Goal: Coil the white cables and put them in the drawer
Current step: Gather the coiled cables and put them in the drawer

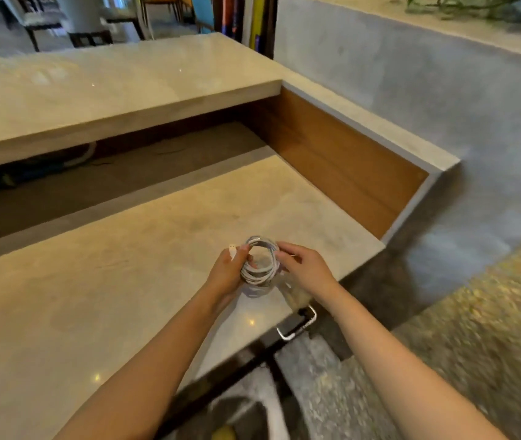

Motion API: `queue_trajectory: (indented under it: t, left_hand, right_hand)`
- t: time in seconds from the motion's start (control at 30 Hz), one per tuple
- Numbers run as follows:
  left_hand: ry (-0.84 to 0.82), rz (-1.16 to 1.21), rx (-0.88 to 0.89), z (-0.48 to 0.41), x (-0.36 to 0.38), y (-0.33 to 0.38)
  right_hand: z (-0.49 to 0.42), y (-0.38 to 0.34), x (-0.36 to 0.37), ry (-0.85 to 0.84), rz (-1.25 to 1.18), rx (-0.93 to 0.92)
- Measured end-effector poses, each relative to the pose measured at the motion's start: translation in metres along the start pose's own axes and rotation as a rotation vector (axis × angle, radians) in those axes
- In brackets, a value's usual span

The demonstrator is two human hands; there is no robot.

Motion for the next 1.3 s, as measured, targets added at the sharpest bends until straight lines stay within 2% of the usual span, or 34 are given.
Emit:
queue_trajectory:
  t: [0.1,0.2,0.27,0.37,0.57,0.7,0.8,0.87,1.0,1.17,1.23,1.3]
  left_hand:
    - [0.101,0.12,-0.12,0.029,0.001,-0.032]
    - [0.178,0.139,-0.126,0.052,0.003,-0.055]
    - [0.226,0.092,-0.082,0.061,0.002,-0.059]
    - [0.287,0.128,-0.066,0.065,-0.007,-0.064]
    - [0.254,0.079,0.028,0.067,-0.008,-0.064]
    - [0.24,0.044,0.049,0.066,-0.005,-0.063]
    - [0.254,0.041,0.05,0.065,-0.007,-0.064]
    - [0.263,0.034,0.049,0.065,-0.008,-0.065]
    - [0.274,0.057,-0.019,0.063,-0.009,-0.073]
    - [0.328,-0.043,-0.022,0.065,-0.009,-0.081]
    - [0.341,-0.106,0.007,0.067,-0.011,-0.081]
    - [0.346,-0.135,0.037,0.069,-0.01,-0.078]
  right_hand:
    - [0.032,0.033,-0.038,0.064,-0.003,-0.011]
    - [0.086,0.05,-0.056,0.175,0.084,-0.255]
    - [0.113,0.077,-0.028,0.047,0.215,-0.349]
    - [0.128,0.126,0.019,-0.185,0.489,-0.396]
    - [0.102,0.163,0.056,-0.178,0.682,-0.477]
    - [0.089,0.165,0.051,0.05,0.65,-0.521]
    - [0.087,0.162,0.045,0.185,0.562,-0.469]
    - [0.092,0.169,0.042,0.211,0.503,-0.459]
    - [0.113,0.191,0.032,0.154,0.475,-0.458]
    - [0.152,0.209,0.006,0.125,0.383,-0.312]
    - [0.177,0.207,-0.01,0.166,0.348,-0.264]
    - [0.211,0.182,-0.032,0.29,0.358,-0.344]
Point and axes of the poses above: each hand's wrist, its own z-axis away from the middle knuckle, its own x-axis out of the palm, y = z × x, the point moved 9 cm from there along -z, towards the middle knuckle, and after that the axes turned 10 degrees about y, right-handed, at the moved point
